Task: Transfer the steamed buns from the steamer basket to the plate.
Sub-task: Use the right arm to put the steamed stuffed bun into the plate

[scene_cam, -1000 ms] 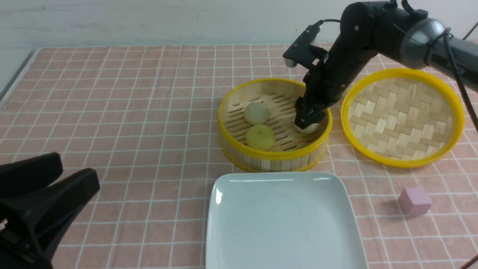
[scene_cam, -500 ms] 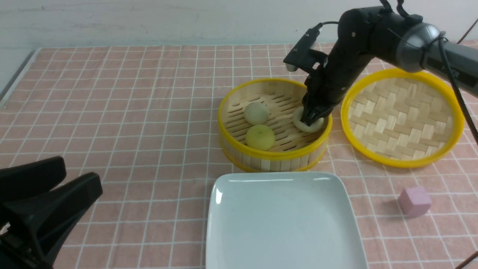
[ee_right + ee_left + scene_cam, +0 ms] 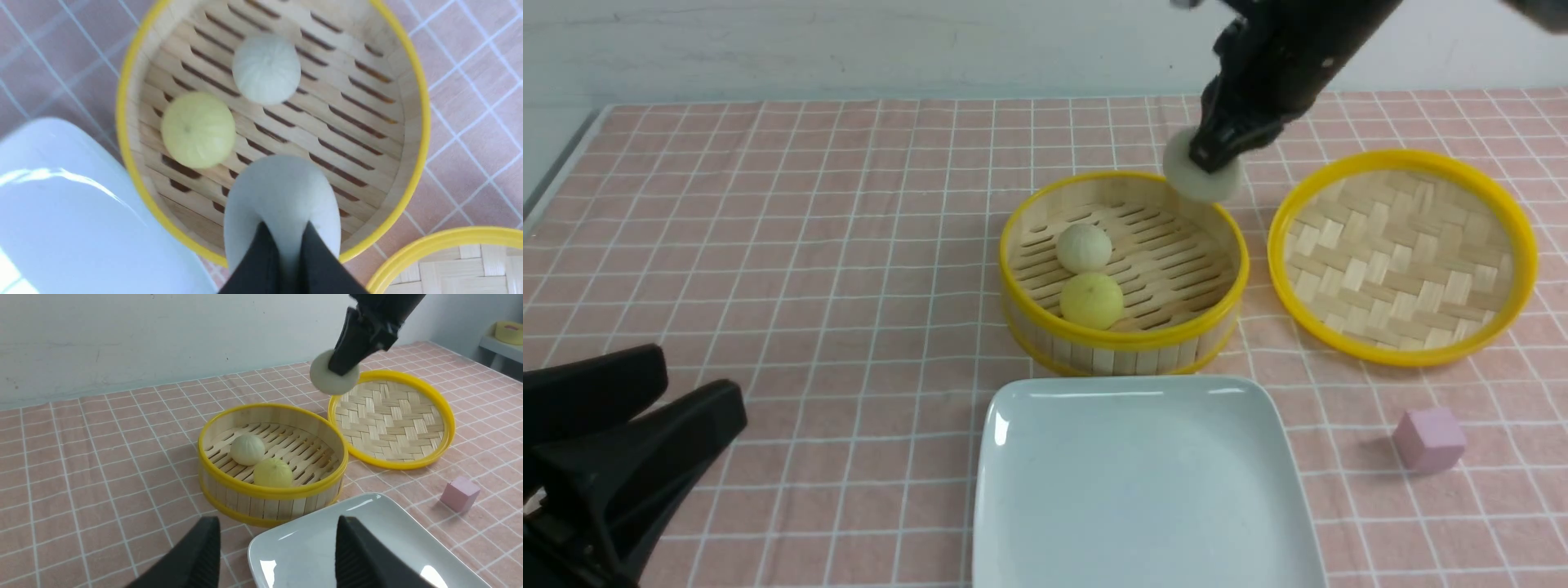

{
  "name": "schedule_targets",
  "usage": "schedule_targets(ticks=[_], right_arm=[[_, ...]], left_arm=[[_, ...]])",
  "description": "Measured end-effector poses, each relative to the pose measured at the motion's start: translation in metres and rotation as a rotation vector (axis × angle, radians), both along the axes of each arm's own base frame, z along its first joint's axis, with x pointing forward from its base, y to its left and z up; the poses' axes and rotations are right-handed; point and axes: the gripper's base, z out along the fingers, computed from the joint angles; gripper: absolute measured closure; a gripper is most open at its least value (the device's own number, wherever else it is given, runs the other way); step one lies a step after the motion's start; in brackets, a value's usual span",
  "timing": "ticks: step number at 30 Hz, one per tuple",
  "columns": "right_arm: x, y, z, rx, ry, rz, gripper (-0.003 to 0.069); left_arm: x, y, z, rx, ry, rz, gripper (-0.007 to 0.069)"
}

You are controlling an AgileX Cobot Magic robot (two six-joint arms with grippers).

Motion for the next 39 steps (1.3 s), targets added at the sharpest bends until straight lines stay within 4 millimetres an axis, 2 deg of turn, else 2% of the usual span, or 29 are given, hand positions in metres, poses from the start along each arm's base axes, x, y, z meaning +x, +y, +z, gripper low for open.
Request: schedule_targets(ticks=[4,7,10,13,16,17,19,21,22,24,25,28,29,30,36,39], right_arm=[[-0.024,-0.006,0.038,0.107,-0.021,-0.056,0.0632],[-0.039,-0.01,0.058,0.174,-0.021,-0.105,0.0632],[-0.051,-0.014,0.067,0.21,-0.006,-0.139,0.0632],[-0.075,-0.022,0.057,0.214,0.079,-0.181,0.0632],[-0.097,-0.029,0.038,0.191,0.169,-0.194,0.0632],[-0.105,-0.031,0.025,0.183,0.22,-0.187,0.0632],[-0.114,-0.032,0.017,0.183,0.255,-0.168,0.0632],[-0.13,-0.034,-0.016,0.152,0.356,-0.114,0.0632],[-0.13,-0.034,-0.019,0.15,0.361,-0.103,0.0632],[-0.134,-0.034,-0.045,0.127,0.403,-0.067,0.0632],[-0.133,-0.033,-0.064,0.125,0.406,-0.058,0.0632],[-0.127,-0.031,-0.087,0.126,0.384,-0.052,0.0632],[-0.121,-0.03,-0.103,0.124,0.363,-0.047,0.0632],[-0.116,-0.028,-0.112,0.121,0.35,-0.044,0.0632],[-0.088,-0.021,-0.151,0.093,0.253,-0.027,0.0632],[-0.08,-0.02,-0.166,0.07,0.232,-0.009,0.0632]], left_arm=[[0.0,0.0,0.0,0.002,-0.003,0.003,0.0224],[0.0,0.001,0.0,0.005,-0.007,0.008,0.0224],[0.001,0.001,0.0,0.008,-0.008,0.011,0.0224],[0.001,0.001,0.0,0.009,-0.009,0.012,0.0224],[0.001,0.001,0.0,0.009,-0.009,0.013,0.0224],[0.001,0.001,0.0,0.009,-0.01,0.014,0.0224],[0.001,0.001,0.0,0.01,-0.011,0.015,0.0224],[0.001,0.001,0.0,0.01,-0.011,0.016,0.0225],[0.001,0.001,0.0,0.01,-0.011,0.016,0.0225],[0.001,0.002,0.0,0.012,-0.012,0.017,0.0225],[0.001,0.002,0.0,0.012,-0.012,0.017,0.0225],[0.001,0.002,0.0,0.012,-0.012,0.017,0.0225],[0.001,0.002,0.0,0.012,-0.012,0.017,0.0225],[0.001,0.002,0.0,0.012,-0.012,0.017,0.0225],[0.001,0.002,0.0,0.012,-0.012,0.017,0.0225],[0.001,0.001,0.0,0.012,-0.01,0.016,0.0225]])
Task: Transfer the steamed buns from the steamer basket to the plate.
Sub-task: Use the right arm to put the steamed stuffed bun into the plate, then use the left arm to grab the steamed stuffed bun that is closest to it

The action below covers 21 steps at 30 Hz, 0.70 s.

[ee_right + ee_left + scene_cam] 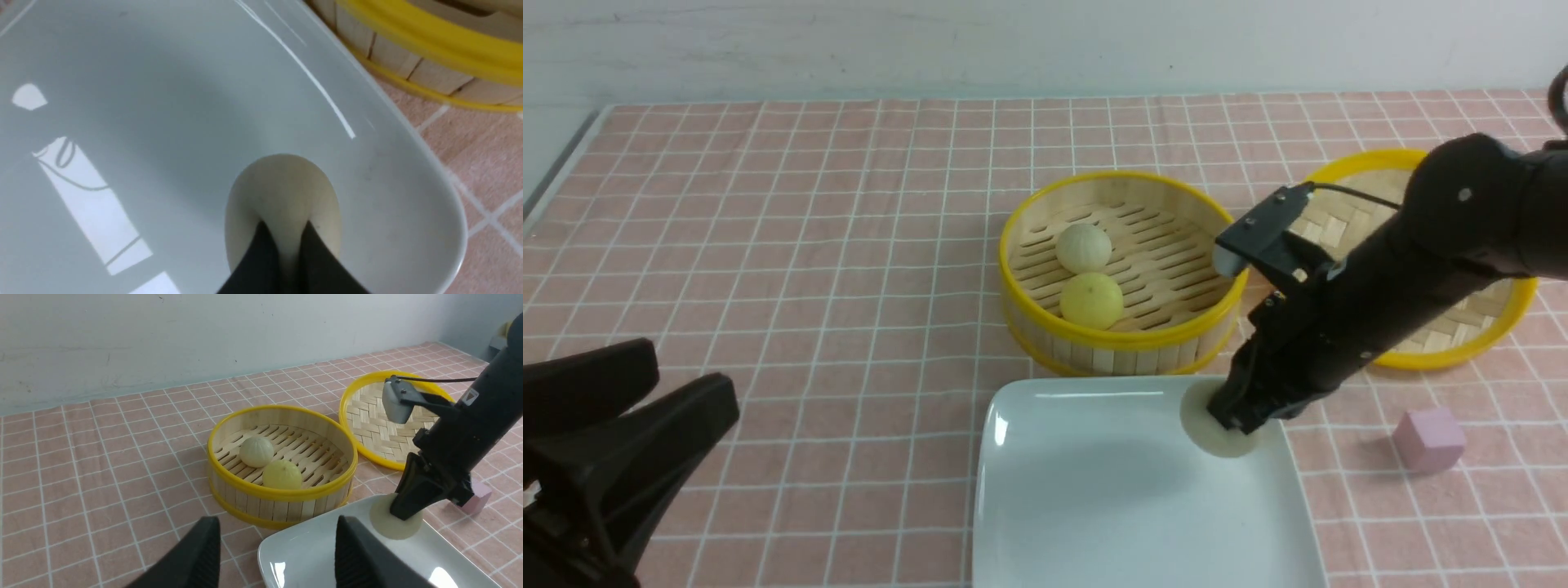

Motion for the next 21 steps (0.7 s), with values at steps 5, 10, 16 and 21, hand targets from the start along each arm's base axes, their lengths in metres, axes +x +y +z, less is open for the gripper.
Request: schedule_targets(ticks=[5,10,16,21], right_arm=[[0.005,0.001,-0.014,-0.017,0.002,0.011,0.063],[0.004,0.001,-0.012,-0.017,0.001,0.025,0.0588],[-0.002,0.0,0.002,-0.004,-0.008,0.039,0.0295],[-0.006,-0.002,0.02,0.018,-0.058,0.037,0.0095]], left_arm=[[0.0,0.0,0.0,0.001,0.003,-0.004,0.0225],[-0.001,-0.001,-0.001,0.002,0.01,-0.013,0.0225],[-0.002,-0.002,-0.002,0.005,0.019,-0.026,0.0225],[-0.003,-0.004,-0.003,0.01,0.036,-0.049,0.0225]])
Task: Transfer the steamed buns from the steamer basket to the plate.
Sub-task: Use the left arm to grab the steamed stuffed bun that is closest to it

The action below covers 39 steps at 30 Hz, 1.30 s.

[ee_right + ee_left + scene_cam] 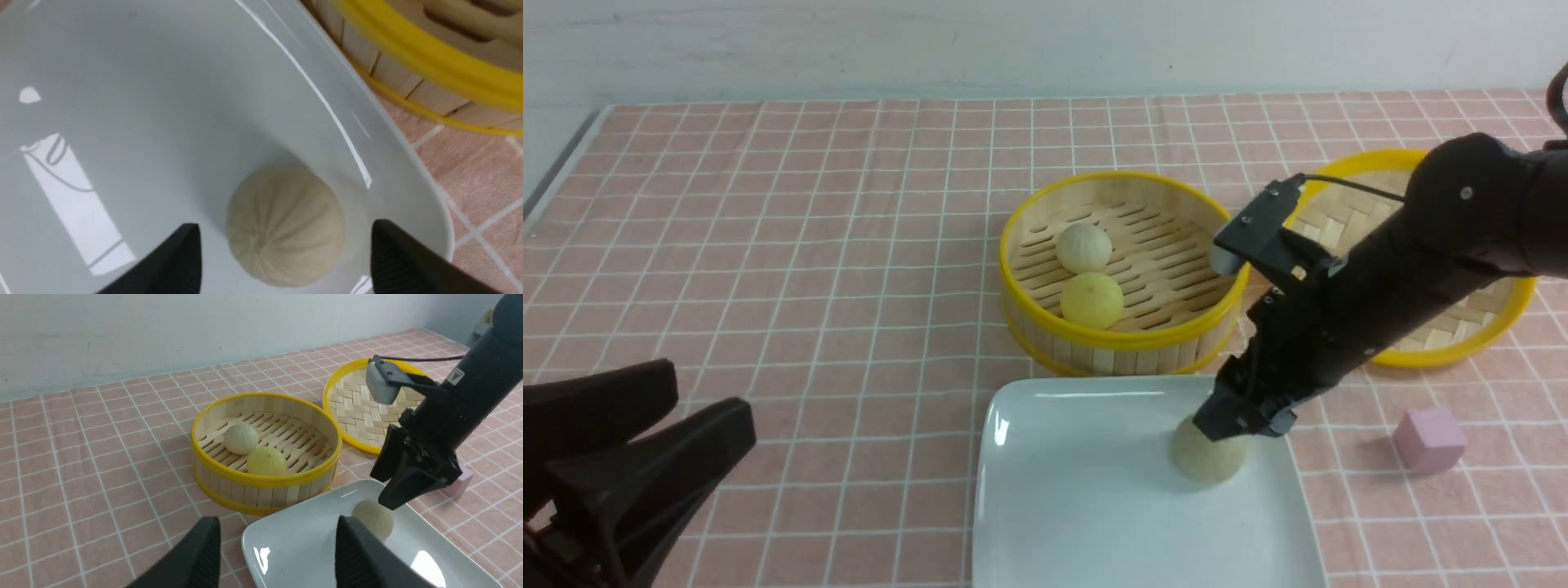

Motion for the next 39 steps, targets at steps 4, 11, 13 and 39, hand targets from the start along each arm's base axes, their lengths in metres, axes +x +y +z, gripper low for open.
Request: schedule_targets(ticks=[4,11,13,39], right_arm=[[-0.007,-0.003,0.026,0.029,-0.078,-0.004,0.0043],[-0.038,-0.016,0.093,0.107,-0.271,-0.003,0.0105],[-0.057,-0.024,0.121,0.134,-0.363,0.001,0.0122],[-0.162,-0.059,0.182,0.215,-0.327,0.011,0.0173]], left_arm=[[-0.002,-0.002,-0.002,0.007,0.019,-0.025,0.0225],[0.001,-0.003,-0.003,0.003,0.048,-0.041,0.0225],[0.008,-0.004,-0.007,-0.015,0.101,-0.063,0.0225],[0.184,-0.045,-0.002,0.156,0.323,-0.379,0.0188]])
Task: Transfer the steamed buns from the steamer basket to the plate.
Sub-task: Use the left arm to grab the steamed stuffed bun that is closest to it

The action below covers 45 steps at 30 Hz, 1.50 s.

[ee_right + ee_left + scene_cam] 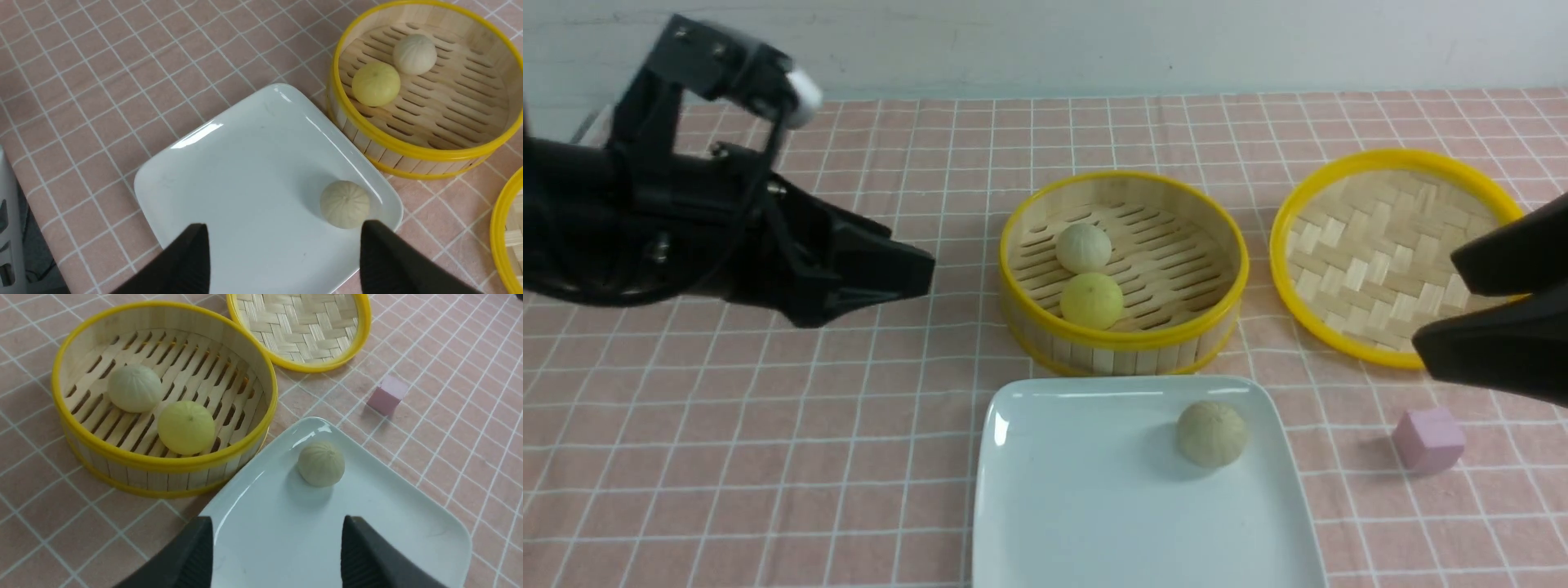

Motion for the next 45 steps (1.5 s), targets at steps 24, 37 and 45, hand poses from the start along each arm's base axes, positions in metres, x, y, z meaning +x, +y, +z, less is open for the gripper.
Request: schedule_targets(ticks=[24,37,45], right_arm=[[-0.011,-0.001,-0.008,-0.044,0.146,0.034,0.0174],[-0.011,-0.001,-0.008,-0.046,0.15,0.037,0.0174],[-0.011,-0.001,-0.008,-0.046,0.15,0.037,0.0174]], left_arm=[[0.089,-0.113,-0.084,0.037,0.024,0.192,0.0188],[0.088,-0.105,-0.046,0.365,0.209,0.113,0.0211],[0.099,-0.102,-0.024,0.377,0.118,0.189,0.0246]])
